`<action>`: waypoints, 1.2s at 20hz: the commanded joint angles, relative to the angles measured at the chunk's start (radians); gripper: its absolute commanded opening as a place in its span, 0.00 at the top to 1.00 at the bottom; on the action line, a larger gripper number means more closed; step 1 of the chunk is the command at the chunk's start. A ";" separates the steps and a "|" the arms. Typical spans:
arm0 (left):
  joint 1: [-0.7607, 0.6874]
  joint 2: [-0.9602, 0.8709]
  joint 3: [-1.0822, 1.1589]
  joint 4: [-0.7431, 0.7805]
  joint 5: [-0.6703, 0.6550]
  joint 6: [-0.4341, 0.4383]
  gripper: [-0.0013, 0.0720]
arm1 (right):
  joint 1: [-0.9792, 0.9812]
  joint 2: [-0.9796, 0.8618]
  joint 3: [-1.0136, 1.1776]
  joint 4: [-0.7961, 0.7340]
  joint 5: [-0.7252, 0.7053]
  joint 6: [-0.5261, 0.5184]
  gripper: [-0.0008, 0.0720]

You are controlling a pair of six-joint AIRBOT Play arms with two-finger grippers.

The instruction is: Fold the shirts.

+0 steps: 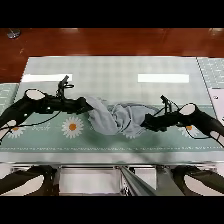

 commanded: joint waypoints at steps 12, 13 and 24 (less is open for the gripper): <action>0.324 0.297 0.689 0.205 -0.230 -0.124 0.95 | -0.007 0.100 1.173 -0.347 0.360 0.076 0.94; 0.339 0.331 0.736 0.267 -0.265 -0.155 0.95 | -0.007 0.138 1.201 -0.343 0.385 0.070 0.94; 0.356 0.743 0.718 0.599 -0.624 -0.373 0.95 | -0.007 0.507 1.159 -0.399 0.557 0.060 0.94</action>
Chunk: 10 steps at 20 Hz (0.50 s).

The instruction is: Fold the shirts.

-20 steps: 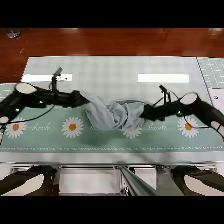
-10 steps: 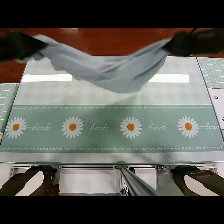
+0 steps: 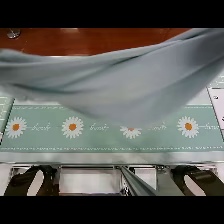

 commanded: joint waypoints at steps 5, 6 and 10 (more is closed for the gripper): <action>0.002 0.175 -0.490 0.074 -0.112 -0.093 0.95 | 0.000 0.066 -0.328 -0.034 -0.002 0.024 0.94; 0.002 0.172 -0.602 0.073 -0.098 -0.092 0.95 | 0.000 0.064 -0.413 -0.036 -0.043 0.024 0.94; -0.011 0.071 -0.949 -0.038 0.184 -0.021 0.95 | -0.011 -0.040 -0.678 -0.119 -0.196 0.059 0.94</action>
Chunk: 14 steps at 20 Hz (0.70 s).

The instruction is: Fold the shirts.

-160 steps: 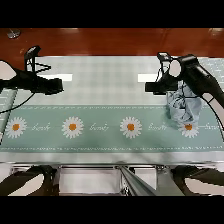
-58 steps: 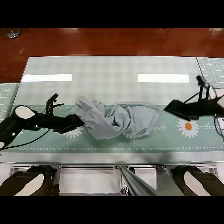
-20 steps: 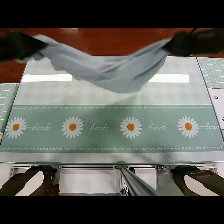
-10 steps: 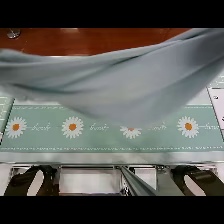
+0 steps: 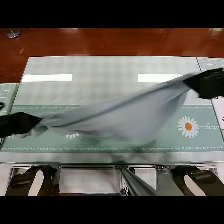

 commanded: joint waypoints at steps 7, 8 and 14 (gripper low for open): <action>-0.143 -0.607 -0.194 -0.227 0.579 0.134 0.95 | -0.130 -0.517 -0.037 0.086 -0.282 0.035 0.94; -0.153 -0.686 -0.150 -0.261 0.579 0.167 0.95 | -0.130 -0.569 -0.002 0.112 -0.290 0.038 0.94; -0.145 -0.971 0.194 -0.331 0.211 0.259 0.02 | -0.134 -0.708 0.132 0.168 -0.245 0.097 0.13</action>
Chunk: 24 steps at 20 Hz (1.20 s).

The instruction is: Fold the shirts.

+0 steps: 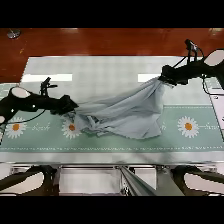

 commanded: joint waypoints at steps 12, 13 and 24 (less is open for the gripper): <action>0.278 0.219 -0.335 -0.232 -0.098 0.216 0.03 | -0.436 0.409 -0.630 0.084 -0.007 -0.135 0.14; 0.257 0.214 -0.383 -0.275 -0.042 0.224 0.03 | -0.435 0.432 -0.698 0.147 -0.032 -0.188 0.14; -0.088 0.098 -0.304 -0.362 0.262 0.167 0.18 | -0.420 0.443 -0.817 0.155 0.025 -0.273 0.14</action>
